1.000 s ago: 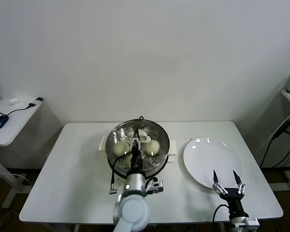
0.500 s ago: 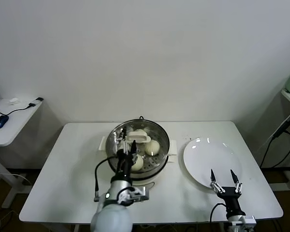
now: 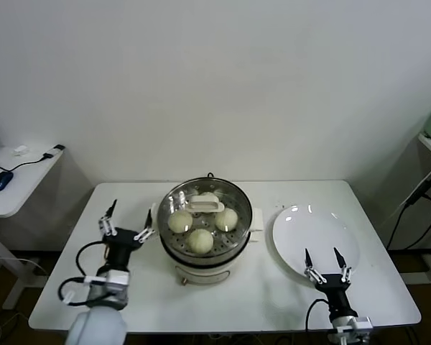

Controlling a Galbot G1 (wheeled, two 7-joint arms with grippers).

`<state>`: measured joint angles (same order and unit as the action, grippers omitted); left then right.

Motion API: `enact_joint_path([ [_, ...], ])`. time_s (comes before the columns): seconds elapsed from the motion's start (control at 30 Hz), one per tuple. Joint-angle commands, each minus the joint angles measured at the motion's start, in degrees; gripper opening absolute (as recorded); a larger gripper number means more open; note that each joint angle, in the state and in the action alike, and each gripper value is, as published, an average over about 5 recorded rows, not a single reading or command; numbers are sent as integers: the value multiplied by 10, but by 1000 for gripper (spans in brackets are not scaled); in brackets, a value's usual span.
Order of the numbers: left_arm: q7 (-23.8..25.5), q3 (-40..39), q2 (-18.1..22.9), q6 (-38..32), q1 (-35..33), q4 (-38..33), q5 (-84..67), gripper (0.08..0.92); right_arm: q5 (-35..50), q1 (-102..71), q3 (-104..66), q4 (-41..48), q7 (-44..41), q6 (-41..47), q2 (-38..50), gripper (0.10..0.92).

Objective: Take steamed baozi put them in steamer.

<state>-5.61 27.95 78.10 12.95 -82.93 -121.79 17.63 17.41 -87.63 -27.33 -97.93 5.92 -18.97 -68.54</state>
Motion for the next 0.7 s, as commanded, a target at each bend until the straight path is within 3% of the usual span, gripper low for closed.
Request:
enact_joint_path([
  [0.03,9,111,-55,-131,-55,117,-406,823,-3,6,12,10,6,-4,5,823],
  [0.3,17,77,-54,-190,-57,207,-370,823,1,12,18,23,8,-3,3,823],
  [0.7,26,61,-43,-241,-61,223,-354,823,4,19,28,29,7,7,5,823],
])
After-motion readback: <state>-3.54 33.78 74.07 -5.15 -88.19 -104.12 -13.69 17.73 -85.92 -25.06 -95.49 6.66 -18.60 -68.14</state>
